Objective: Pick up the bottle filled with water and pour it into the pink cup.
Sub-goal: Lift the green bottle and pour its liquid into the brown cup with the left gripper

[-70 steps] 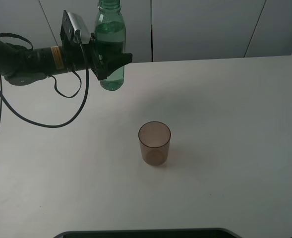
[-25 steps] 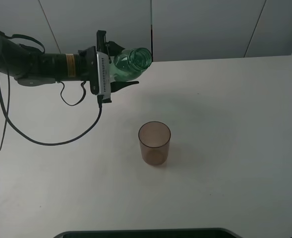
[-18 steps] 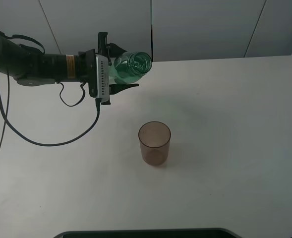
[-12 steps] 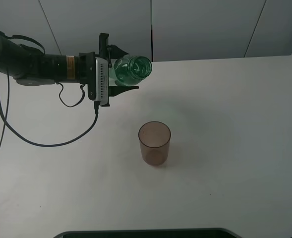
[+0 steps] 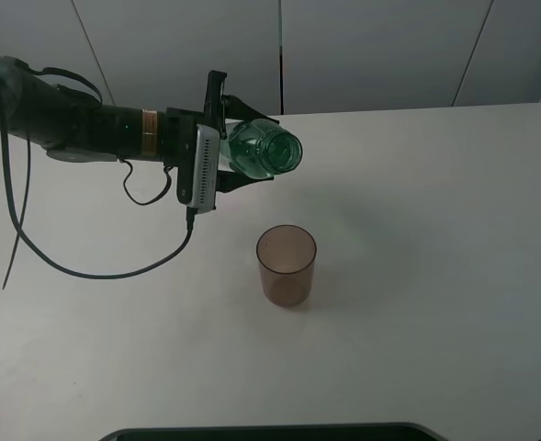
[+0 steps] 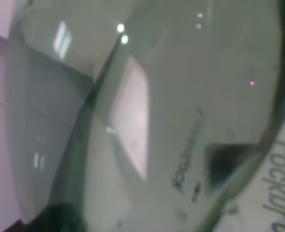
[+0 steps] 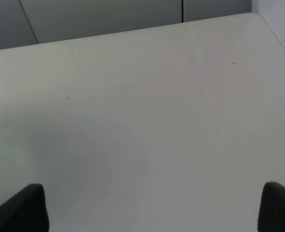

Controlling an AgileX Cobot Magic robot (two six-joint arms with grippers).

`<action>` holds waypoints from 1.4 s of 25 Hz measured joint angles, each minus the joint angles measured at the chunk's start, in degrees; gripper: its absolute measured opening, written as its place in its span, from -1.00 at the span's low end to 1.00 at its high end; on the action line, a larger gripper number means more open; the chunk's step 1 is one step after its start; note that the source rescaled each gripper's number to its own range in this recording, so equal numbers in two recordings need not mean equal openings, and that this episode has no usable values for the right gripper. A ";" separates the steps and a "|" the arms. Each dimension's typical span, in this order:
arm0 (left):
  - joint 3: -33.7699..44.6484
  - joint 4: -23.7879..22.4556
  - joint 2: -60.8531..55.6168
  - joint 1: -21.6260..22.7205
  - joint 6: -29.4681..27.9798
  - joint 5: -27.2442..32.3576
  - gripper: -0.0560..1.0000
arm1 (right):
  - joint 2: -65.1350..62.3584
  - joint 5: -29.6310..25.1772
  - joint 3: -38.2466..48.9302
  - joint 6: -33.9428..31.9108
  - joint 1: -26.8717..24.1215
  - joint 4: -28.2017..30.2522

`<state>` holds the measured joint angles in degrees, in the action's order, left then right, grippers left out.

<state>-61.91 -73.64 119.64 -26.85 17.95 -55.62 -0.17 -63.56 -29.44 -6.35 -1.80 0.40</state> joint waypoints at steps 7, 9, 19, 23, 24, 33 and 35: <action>0.00 0.10 0.00 -0.86 5.46 3.66 -0.88 | 0.00 0.00 0.00 0.00 0.00 0.00; 0.00 0.21 0.00 -1.22 6.01 4.23 -0.88 | 0.00 0.00 0.00 0.00 0.00 0.00; 0.00 0.42 0.00 -2.27 10.46 6.13 -0.88 | 0.00 0.00 0.00 0.00 0.00 0.00; 0.00 1.00 0.00 -2.27 12.00 6.78 -0.88 | 0.00 0.00 0.00 0.00 0.00 0.00; 0.00 1.00 0.00 -2.27 12.25 6.87 -0.88 | 0.00 0.00 0.00 0.00 0.00 0.00; 0.00 1.51 0.00 -2.36 15.23 7.01 -0.88 | 0.00 0.00 0.00 0.00 0.00 0.00; 0.00 1.51 0.00 -2.39 15.44 7.01 -0.88 | 0.00 0.00 0.00 0.00 0.00 0.00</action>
<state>-61.91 -72.14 119.64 -29.24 33.39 -48.61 -0.17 -63.56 -29.44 -6.35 -1.80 0.40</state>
